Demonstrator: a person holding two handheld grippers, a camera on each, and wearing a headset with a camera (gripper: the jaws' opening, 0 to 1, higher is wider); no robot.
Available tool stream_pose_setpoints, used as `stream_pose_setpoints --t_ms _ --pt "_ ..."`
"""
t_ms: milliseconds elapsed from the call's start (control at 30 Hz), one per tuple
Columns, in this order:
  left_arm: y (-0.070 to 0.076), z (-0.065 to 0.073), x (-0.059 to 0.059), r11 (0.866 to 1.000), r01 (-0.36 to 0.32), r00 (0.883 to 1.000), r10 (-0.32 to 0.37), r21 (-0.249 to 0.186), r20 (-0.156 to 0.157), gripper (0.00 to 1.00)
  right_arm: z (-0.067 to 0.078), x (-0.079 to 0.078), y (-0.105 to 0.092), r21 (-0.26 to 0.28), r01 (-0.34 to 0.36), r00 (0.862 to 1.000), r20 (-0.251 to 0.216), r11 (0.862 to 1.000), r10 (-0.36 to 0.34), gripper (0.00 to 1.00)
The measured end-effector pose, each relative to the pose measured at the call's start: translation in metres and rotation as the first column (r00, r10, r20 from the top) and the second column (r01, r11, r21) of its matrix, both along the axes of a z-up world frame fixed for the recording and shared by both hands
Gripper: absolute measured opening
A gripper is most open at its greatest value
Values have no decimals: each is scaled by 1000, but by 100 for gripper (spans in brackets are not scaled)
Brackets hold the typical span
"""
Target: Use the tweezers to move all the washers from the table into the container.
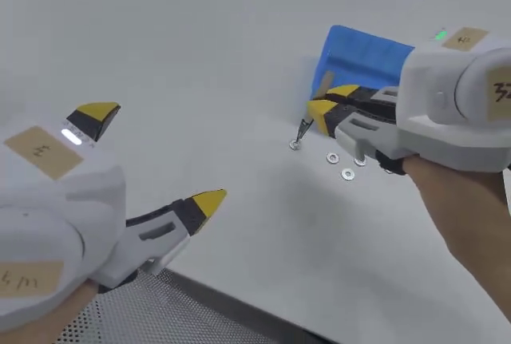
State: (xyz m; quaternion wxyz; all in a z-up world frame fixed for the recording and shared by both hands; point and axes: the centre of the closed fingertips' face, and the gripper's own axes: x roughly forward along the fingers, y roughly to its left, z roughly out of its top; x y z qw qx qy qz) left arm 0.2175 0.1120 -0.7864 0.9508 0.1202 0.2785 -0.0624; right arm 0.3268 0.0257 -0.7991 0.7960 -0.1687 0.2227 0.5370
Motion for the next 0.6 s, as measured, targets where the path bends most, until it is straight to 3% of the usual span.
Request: stream_pose_setpoints --t_ms 100,167,333,433,500,533,600 --pt "0 -1 0 1000 0 1000 0 3 -4 78 -5 -2 0 -18 -8 1000 9 1000 8 2" --pt "0 -1 -1 1000 0 1000 0 5 -7 78 -4 -1 -1 -25 -15 999 40 1000 16 2" --pt "1 -3 -1 1000 -1 1000 1 8 -12 78 -5 -2 -1 -24 -15 999 37 1000 16 2" --pt "1 -3 -1 1000 0 1000 0 12 -14 78 -5 -4 -3 -61 -34 996 86 998 40 2" --pt "2 -4 -1 1000 -1 1000 1 11 -19 78 -8 -6 -4 -86 -34 995 87 996 41 2" --pt "2 -4 -1 1000 -1 1000 1 12 -21 78 -9 -6 -4 -91 -45 992 115 995 55 2" --pt "3 -5 -1 1000 1 1000 0 17 -23 77 -9 -8 -4 -91 -44 992 113 995 54 2"
